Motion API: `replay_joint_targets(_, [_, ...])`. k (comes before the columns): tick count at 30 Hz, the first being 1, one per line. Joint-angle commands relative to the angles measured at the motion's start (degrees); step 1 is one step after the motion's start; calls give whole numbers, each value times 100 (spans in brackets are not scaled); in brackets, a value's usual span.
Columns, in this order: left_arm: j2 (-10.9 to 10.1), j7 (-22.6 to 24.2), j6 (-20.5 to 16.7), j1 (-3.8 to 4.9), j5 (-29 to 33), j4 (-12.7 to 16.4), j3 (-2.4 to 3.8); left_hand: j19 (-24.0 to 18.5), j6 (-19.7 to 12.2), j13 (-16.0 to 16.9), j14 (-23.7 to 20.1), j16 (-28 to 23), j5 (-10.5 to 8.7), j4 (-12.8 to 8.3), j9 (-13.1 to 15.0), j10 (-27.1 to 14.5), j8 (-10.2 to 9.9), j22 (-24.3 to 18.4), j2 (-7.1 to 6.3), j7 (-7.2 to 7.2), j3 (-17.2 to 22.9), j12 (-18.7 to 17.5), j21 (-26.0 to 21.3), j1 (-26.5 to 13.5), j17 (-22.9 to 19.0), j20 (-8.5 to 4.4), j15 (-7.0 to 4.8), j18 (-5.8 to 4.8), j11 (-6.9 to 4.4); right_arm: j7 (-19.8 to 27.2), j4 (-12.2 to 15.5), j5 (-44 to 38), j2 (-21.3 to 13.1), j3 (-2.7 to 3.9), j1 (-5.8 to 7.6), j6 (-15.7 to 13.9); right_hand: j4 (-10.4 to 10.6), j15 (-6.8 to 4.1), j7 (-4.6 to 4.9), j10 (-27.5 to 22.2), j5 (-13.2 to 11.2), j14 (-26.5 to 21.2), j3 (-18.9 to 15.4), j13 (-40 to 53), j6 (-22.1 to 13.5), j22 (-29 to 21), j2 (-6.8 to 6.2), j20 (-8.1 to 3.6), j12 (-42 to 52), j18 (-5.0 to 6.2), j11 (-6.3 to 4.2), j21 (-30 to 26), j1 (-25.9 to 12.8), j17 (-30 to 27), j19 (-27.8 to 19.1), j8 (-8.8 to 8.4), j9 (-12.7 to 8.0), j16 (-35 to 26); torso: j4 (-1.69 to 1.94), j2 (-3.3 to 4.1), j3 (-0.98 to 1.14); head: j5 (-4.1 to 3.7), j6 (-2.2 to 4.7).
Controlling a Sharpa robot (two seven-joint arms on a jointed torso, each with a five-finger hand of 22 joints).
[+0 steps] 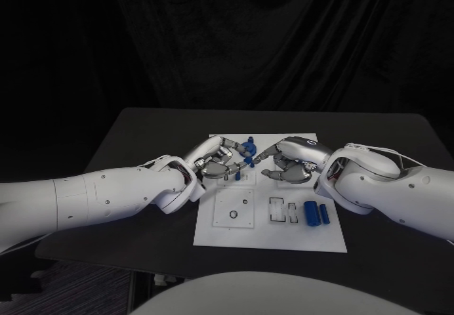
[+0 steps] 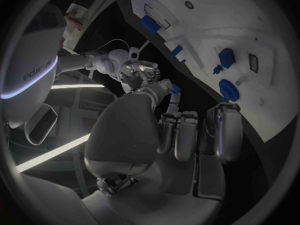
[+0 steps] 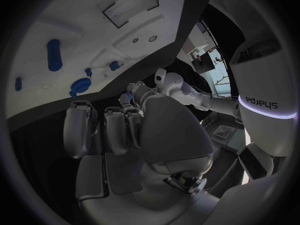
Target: Assemble the parts on the task board
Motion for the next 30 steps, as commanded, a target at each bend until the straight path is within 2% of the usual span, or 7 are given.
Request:
replay_joint_targets(1, [22,18,99,-10,55,5,4,110,-7,1500,605,15,18,-4,45,617,23,1179,39,5,-41,15,3,6,1509,-17,-6,36,-7,-16,-10,1,27,4,-15,64,-4,0,-1,-34,-23,329,28,482,-32,1136,-49,3,6,16,-7,29,-15,237,126,-20,-7,20,1,0,-1,-8,-1])
replay_joint_targets(14, [53,-20,139,-15,55,-24,4,112,-27,1500,605,15,8,4,42,617,13,1181,48,10,-56,15,10,8,1509,-15,-2,34,-3,-17,-39,1,87,4,-16,62,-5,0,-1,-37,-25,329,31,479,-40,1137,-49,3,3,16,-7,34,-17,235,128,-20,-10,19,0,1,-1,30,-1])
replay_joint_targets(30, [72,-110,205,-29,-163,-50,3,110,-74,1500,605,15,-18,7,32,617,-14,1181,58,22,-82,15,11,24,1509,-9,6,34,7,-45,-90,1,120,4,-16,85,-5,0,1,-47,-36,328,38,465,-68,1136,-51,3,-6,16,-6,31,-27,234,127,-19,-23,18,1,1,-1,25,-1])
